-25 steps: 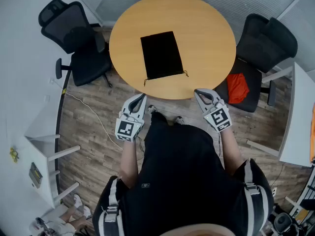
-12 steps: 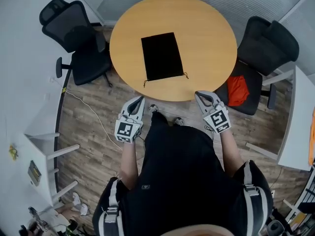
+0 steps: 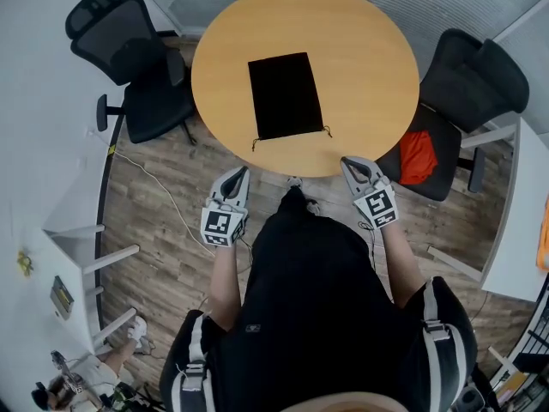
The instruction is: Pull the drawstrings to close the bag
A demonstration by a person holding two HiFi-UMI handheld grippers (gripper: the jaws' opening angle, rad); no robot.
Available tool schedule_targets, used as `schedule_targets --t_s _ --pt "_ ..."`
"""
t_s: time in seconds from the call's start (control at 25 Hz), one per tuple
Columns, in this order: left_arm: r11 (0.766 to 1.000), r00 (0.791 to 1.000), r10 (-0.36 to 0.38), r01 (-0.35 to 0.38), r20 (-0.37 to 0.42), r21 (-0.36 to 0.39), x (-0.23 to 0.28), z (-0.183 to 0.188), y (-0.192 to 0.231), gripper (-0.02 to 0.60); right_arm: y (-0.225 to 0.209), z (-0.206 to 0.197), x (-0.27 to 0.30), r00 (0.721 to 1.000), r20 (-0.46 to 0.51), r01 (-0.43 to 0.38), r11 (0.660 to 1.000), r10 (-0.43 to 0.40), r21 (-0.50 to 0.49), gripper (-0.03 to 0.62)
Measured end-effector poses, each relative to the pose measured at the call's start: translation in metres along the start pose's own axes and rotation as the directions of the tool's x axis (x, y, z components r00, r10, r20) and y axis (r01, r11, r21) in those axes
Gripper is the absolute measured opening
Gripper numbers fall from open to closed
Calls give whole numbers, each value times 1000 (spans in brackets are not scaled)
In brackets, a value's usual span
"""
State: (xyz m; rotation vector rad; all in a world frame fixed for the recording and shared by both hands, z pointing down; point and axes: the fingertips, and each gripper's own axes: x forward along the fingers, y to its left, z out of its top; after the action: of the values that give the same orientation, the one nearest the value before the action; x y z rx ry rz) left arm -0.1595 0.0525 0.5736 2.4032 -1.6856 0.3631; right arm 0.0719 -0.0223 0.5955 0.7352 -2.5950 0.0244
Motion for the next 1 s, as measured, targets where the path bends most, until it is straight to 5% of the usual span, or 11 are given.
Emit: schedule_targets --t_s 0.24,0.4,0.52,0.8,1.0 --pt "985 989 -138 131 -55 -110 28 -38 -2 41 -4 -35 41 993 -113 -23 1000 23 2 57" --pt "988 984 -126 112 -127 -108 54 -68 12 118 -14 -54 65 985 -174 1 1000 -1 0 58" --pt "994 979 -88 74 -183 -80 70 -96 28 138 -19 -77 82 970 -242 -3 1000 4 4 168" --pt "997 914 -69 73 -400 -6 106 -184 50 158 -45 -136 110 921 -383 72 997 -71 -10 198" --pt "998 892 -67 64 -448 -20 131 -217 58 158 -59 -158 121 892 -430 140 990 -141 -36 198"
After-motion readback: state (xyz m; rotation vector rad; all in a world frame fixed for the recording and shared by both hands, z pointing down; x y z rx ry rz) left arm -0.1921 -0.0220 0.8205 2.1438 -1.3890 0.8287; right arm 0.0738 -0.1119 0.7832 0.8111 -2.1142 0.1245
